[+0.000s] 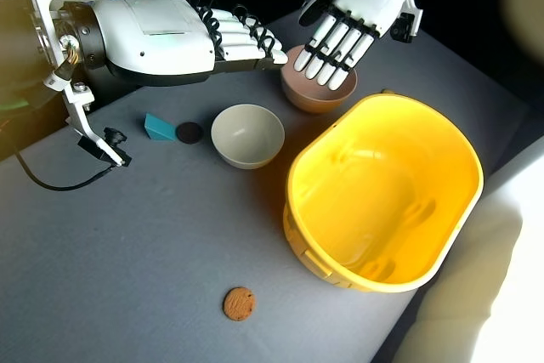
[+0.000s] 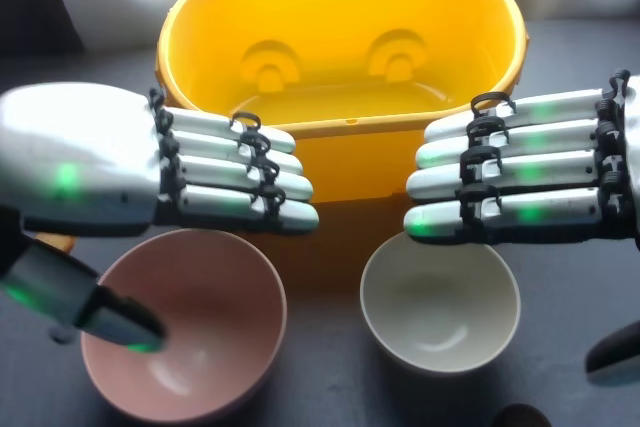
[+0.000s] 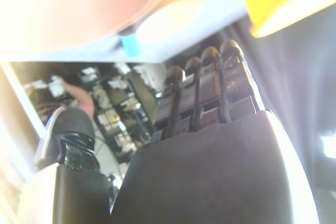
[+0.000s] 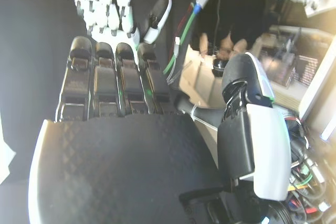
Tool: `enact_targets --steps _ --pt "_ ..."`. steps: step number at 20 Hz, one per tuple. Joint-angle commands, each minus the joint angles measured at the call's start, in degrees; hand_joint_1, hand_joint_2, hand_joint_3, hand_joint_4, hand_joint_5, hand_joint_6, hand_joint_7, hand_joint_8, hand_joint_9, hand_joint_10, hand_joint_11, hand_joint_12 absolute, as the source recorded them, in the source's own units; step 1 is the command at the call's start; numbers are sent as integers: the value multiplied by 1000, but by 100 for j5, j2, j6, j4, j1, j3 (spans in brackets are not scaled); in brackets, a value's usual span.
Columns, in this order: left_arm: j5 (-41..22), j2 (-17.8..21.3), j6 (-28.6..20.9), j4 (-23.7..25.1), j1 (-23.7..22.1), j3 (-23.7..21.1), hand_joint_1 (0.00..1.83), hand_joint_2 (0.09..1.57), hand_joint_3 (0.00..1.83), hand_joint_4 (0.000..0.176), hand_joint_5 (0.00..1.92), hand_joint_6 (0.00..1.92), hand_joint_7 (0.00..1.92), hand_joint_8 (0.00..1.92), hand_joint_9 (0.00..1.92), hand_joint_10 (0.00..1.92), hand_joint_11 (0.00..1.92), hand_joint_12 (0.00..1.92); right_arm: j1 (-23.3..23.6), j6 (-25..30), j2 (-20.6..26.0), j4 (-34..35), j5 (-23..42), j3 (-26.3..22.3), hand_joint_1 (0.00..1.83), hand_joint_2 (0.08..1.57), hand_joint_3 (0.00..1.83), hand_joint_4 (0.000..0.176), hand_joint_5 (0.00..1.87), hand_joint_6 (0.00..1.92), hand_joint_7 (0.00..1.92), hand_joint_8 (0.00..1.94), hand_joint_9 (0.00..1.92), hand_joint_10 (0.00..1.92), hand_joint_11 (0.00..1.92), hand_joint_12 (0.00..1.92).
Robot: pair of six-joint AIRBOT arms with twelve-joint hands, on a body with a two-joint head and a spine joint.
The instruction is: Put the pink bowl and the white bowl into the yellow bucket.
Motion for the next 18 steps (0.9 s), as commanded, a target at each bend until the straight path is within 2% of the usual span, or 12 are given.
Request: enact_targets --steps 1,5,6,7,8,11,13,15,18 --pt "-393 66 -120 -270 -99 54 748 1078 0 0 0 0 0 0 0 0 0 0 92 20 73 394 233 -43 672 1060 0 0 8 0 0 0 0 0 0 124" --pt "-858 140 -490 -88 -9 370 1035 973 0 0 0 0 0 0 0 0 32 29 96 10 144 359 35 -118 910 934 0 0 0 0 0 0 0 0 0 141" --pt "-973 136 -525 -28 43 443 1038 910 45 0 0 0 0 0 0 0 6 210 83 11 171 341 -22 -127 984 929 0 0 0 0 0 0 0 0 0 118" --pt "-1119 135 -527 18 73 503 1077 903 30 0 0 0 0 0 0 0 0 268 3 20 181 184 -117 -123 1028 938 0 0 0 0 0 0 0 0 0 72" --pt "-1228 136 -527 121 66 559 1112 890 19 0 7 3 0 0 0 0 0 279 -169 0 153 34 -126 -96 1077 904 0 0 0 0 0 0 0 0 0 194" --pt "-1286 175 -598 228 68 673 1097 925 10 0 9 0 0 0 0 0 0 443 -293 -68 30 146 -109 26 1145 915 3 0 18 2 0 0 0 0 0 389" --pt "-1387 231 -577 261 132 706 1077 945 15 0 0 0 0 0 0 0 0 452 -358 -99 -70 192 -140 58 1174 921 3 0 29 4 0 0 0 0 0 386" --pt "-1414 243 -491 271 219 714 1062 962 12 0 3 1 0 0 0 0 0 536 -473 -324 -193 314 -203 90 1183 916 0 0 65 10 0 0 0 0 0 538" --pt "-1367 204 -285 238 364 701 1122 955 4 0 26 5 0 0 3 1 0 563 -615 -426 -415 327 -275 181 1175 947 7 0 68 1 0 0 0 0 0 529"
